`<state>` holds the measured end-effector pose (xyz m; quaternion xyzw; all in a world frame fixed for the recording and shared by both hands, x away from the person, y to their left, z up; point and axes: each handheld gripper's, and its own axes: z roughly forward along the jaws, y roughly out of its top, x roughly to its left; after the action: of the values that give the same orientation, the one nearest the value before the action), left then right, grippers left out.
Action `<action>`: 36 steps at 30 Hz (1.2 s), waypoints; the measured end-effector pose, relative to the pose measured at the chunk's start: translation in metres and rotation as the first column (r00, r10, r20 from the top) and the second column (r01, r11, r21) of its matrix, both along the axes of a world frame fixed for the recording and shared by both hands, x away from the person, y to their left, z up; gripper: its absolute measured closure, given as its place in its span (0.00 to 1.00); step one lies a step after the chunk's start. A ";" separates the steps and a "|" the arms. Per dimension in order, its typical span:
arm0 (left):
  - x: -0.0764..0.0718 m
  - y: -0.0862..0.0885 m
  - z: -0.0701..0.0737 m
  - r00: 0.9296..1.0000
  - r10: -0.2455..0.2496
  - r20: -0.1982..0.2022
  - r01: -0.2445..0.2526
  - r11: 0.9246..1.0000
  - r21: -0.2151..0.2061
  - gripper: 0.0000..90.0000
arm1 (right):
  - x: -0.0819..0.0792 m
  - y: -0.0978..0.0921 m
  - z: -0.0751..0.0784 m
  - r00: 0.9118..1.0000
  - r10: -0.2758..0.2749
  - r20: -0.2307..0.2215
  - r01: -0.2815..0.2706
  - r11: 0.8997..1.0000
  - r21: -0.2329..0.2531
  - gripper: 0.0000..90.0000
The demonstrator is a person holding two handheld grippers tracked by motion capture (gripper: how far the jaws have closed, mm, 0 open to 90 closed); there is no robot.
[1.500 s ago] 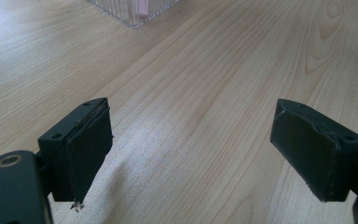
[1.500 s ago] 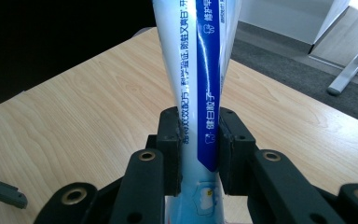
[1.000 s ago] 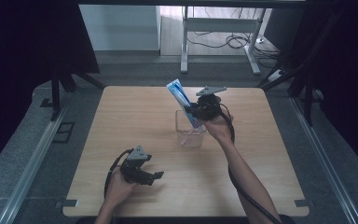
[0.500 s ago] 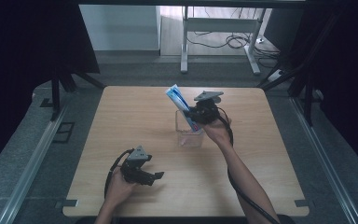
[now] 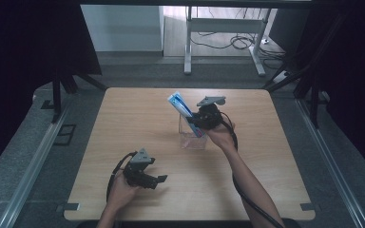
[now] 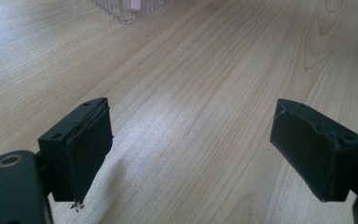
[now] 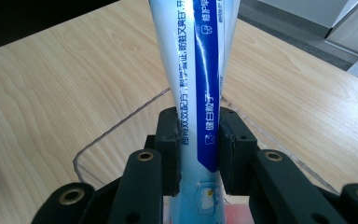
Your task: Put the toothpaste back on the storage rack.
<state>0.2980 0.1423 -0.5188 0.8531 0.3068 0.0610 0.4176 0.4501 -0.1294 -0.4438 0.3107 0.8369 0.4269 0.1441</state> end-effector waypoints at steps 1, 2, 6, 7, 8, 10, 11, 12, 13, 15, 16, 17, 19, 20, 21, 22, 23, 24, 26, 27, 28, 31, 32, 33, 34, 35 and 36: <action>0.000 0.000 0.000 1.000 0.001 0.000 -0.001 1.000 0.000 0.14 | -0.001 0.000 -0.001 1.000 0.002 -0.003 -0.002 1.000 -0.003 0.80; 0.000 0.000 0.000 1.000 0.000 0.000 0.000 1.000 0.000 0.14 | -0.001 0.001 -0.002 1.000 0.008 -0.003 -0.008 1.000 -0.009 0.80; 0.000 0.000 0.000 1.000 -0.002 -0.002 0.002 1.000 0.004 0.14 | -0.002 0.000 -0.004 1.000 0.010 -0.005 -0.010 1.000 -0.003 0.79; 0.000 -0.001 0.000 1.000 -0.003 -0.001 0.003 1.000 0.005 0.14 | -0.002 -0.001 -0.004 1.000 0.010 -0.011 -0.010 1.000 0.001 0.79; 0.000 -0.001 0.000 1.000 -0.003 -0.001 0.003 1.000 0.005 0.14 | -0.002 -0.001 -0.004 1.000 0.010 -0.014 -0.010 1.000 0.001 0.79; 0.000 -0.001 0.000 1.000 -0.002 -0.001 0.002 1.000 0.003 0.14 | -0.002 -0.002 -0.004 1.000 0.012 -0.015 -0.012 1.000 0.000 0.79; 0.000 -0.001 0.000 1.000 -0.002 -0.001 0.002 1.000 0.006 0.14 | -0.003 -0.002 -0.004 1.000 0.013 -0.017 -0.013 1.000 0.002 0.78; 0.000 -0.001 0.000 1.000 -0.003 -0.001 0.003 1.000 0.007 0.14 | -0.003 -0.003 -0.004 1.000 0.015 -0.019 -0.015 1.000 0.003 0.78; 0.000 -0.001 0.000 1.000 -0.005 -0.001 0.005 1.000 0.010 0.14 | -0.003 -0.003 -0.004 1.000 0.016 -0.019 -0.016 1.000 0.004 0.78; 0.000 -0.001 -0.001 1.000 -0.005 -0.002 0.005 1.000 0.011 0.14 | -0.004 -0.004 -0.004 1.000 0.018 -0.023 -0.018 1.000 0.006 0.78; 0.000 -0.001 -0.001 1.000 -0.006 -0.002 0.006 1.000 0.011 0.14 | -0.004 -0.004 -0.004 0.999 0.019 -0.026 -0.019 1.000 0.004 0.78; 0.000 -0.002 -0.001 1.000 -0.007 -0.001 0.007 1.000 0.011 0.14 | -0.004 -0.005 -0.003 0.999 0.022 -0.028 -0.022 1.000 0.002 0.78; 0.000 -0.002 -0.001 1.000 -0.007 -0.002 0.007 1.000 0.011 0.14 | -0.005 -0.005 -0.003 0.999 0.032 -0.033 -0.032 0.999 -0.006 0.77; 0.000 -0.002 -0.001 1.000 -0.008 -0.002 0.008 1.000 0.011 0.14 | -0.006 -0.005 -0.003 0.999 0.034 -0.031 -0.034 0.999 -0.010 0.77; 0.000 -0.002 -0.001 1.000 -0.008 -0.003 0.008 1.000 0.012 0.14 | -0.006 -0.004 -0.003 0.999 0.036 -0.033 -0.037 0.999 -0.013 0.77; 0.000 -0.003 -0.001 1.000 -0.007 -0.004 0.008 1.000 0.011 0.14 | -0.007 -0.004 -0.003 0.999 0.040 -0.032 -0.041 0.999 -0.019 0.77; 0.000 -0.003 -0.001 1.000 -0.008 -0.004 0.008 1.000 0.012 0.14 | -0.007 -0.004 -0.003 0.999 0.042 -0.029 -0.043 0.999 -0.024 0.77; 0.000 -0.003 -0.001 1.000 -0.008 -0.004 0.008 1.000 0.013 0.14 | -0.008 -0.004 -0.003 0.999 0.045 -0.031 -0.046 0.999 -0.025 0.76; 0.000 -0.003 -0.001 1.000 -0.009 -0.004 0.009 1.000 0.013 0.14 | -0.009 -0.004 -0.004 0.998 0.049 -0.034 -0.050 0.998 -0.029 0.76; 0.000 -0.003 -0.001 1.000 -0.010 -0.003 0.010 1.000 0.014 0.14 | -0.010 -0.005 -0.004 0.998 0.048 -0.031 -0.049 0.998 -0.031 0.76; 0.000 -0.003 -0.001 1.000 -0.010 -0.003 0.010 1.000 0.014 0.14 | -0.011 -0.005 -0.004 0.998 0.049 -0.029 -0.050 0.998 -0.029 0.76; 0.000 -0.004 -0.001 1.000 -0.009 -0.003 0.009 1.000 0.012 0.14 | -0.012 -0.005 -0.005 0.998 0.053 -0.026 -0.054 0.998 -0.030 0.75; 0.000 -0.003 -0.001 1.000 -0.010 -0.003 0.010 1.000 0.011 0.14 | -0.013 -0.005 -0.005 0.998 0.058 -0.024 -0.058 0.998 -0.031 0.74; 0.000 -0.003 -0.001 1.000 -0.009 -0.004 0.009 1.000 0.009 0.14 | -0.013 -0.005 -0.005 0.998 0.058 -0.028 -0.059 0.998 -0.031 0.73; 0.000 -0.003 -0.001 1.000 -0.008 -0.003 0.008 1.000 0.009 0.14 | -0.014 -0.005 -0.004 0.998 0.058 -0.027 -0.059 0.998 -0.031 0.72; 0.000 -0.003 -0.001 1.000 -0.008 -0.003 0.008 1.000 0.009 0.14 | -0.015 -0.006 -0.004 0.998 0.060 -0.026 -0.061 0.998 -0.030 0.72; 0.000 -0.003 -0.001 1.000 -0.007 -0.004 0.007 1.000 0.007 0.14 | -0.016 -0.006 -0.003 0.998 0.061 -0.026 -0.062 0.998 -0.029 0.71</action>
<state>0.2983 0.1393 -0.5198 0.8558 0.3044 0.0589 0.4142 0.4343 -0.1353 -0.4471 0.2878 0.8540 0.4150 0.1251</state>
